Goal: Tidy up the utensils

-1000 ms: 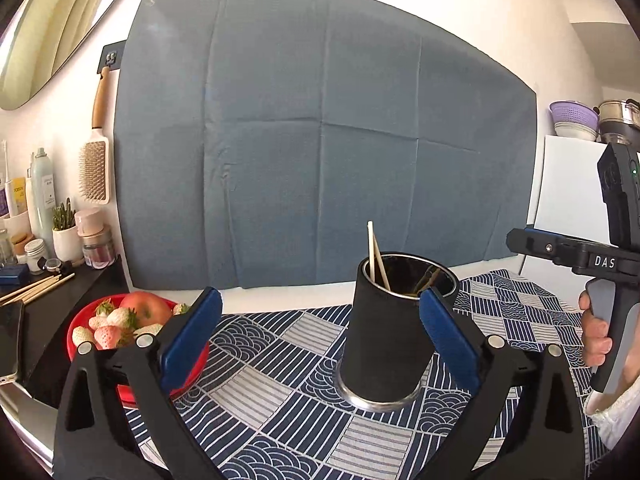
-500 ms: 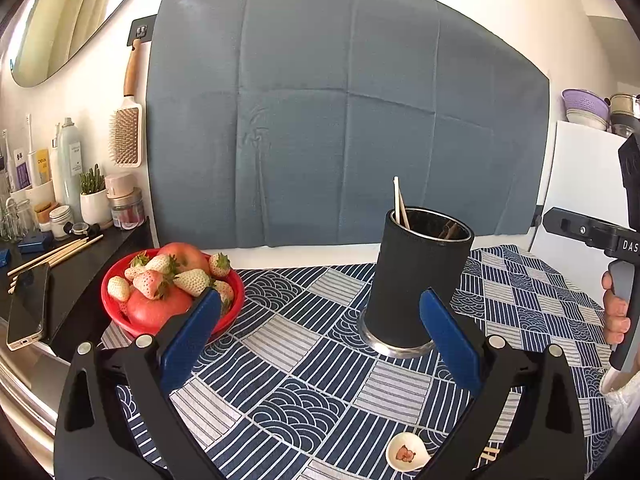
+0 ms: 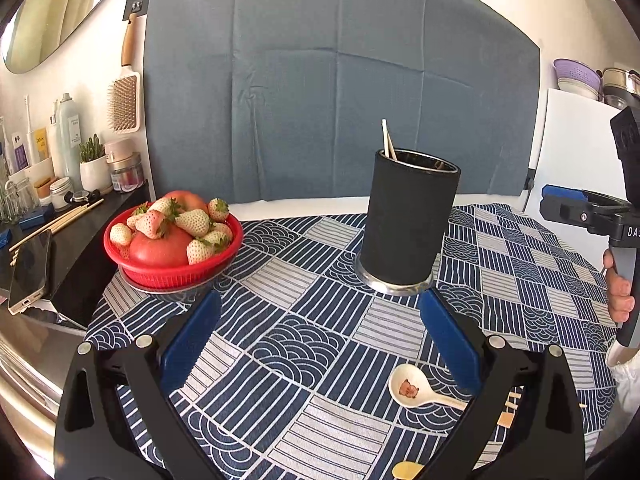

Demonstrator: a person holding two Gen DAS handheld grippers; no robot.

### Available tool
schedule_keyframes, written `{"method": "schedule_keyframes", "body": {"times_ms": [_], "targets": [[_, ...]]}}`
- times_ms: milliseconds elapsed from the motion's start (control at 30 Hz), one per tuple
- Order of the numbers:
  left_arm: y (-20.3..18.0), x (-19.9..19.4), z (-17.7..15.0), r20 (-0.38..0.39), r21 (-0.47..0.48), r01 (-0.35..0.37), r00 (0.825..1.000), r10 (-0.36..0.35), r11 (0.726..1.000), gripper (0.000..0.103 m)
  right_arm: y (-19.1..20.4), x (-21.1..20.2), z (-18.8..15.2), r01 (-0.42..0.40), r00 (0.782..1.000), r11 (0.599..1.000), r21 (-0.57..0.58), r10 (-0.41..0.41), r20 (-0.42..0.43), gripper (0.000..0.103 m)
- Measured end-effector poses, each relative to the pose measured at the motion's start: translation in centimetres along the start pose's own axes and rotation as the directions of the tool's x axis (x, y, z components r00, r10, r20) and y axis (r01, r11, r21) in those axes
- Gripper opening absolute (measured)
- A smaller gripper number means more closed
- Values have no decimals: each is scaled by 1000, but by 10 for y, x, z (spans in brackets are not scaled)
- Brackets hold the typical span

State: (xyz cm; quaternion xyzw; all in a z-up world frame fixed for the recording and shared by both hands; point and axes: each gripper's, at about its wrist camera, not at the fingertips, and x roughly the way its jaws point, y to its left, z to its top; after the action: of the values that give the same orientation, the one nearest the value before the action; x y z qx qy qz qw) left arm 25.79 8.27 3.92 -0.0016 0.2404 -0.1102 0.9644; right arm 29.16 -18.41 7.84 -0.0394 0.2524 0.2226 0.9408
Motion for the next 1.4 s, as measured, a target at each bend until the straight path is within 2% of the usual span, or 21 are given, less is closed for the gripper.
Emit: {"method": "schedule_keyframes", "body": {"times_ms": [367,733,1100,1267,1400], "targets": [[-7,-11,-38,-91,3,28,995,-28,1000,97,18,3,-34,-47,995,995,-84,40,-92,91],[-23,-26,-56,-113,27,10,994,-7,1000,97,12,4,-73,-74,983,991,-112,53,-177,91],[-44,-37,-70,-121,14,11,993,-9,1000,97,-11,-2,-102,-106,963,994,-13,99,-249,91],[-59,-39,-77,-137,33,43,990,-38,999,97,-17,-4,-113,-89,960,996,-4,85,-267,91],[-75,-39,-80,-166,64,100,982,-88,993,97,-23,-7,-118,-77,961,997,11,77,-266,91]]}}
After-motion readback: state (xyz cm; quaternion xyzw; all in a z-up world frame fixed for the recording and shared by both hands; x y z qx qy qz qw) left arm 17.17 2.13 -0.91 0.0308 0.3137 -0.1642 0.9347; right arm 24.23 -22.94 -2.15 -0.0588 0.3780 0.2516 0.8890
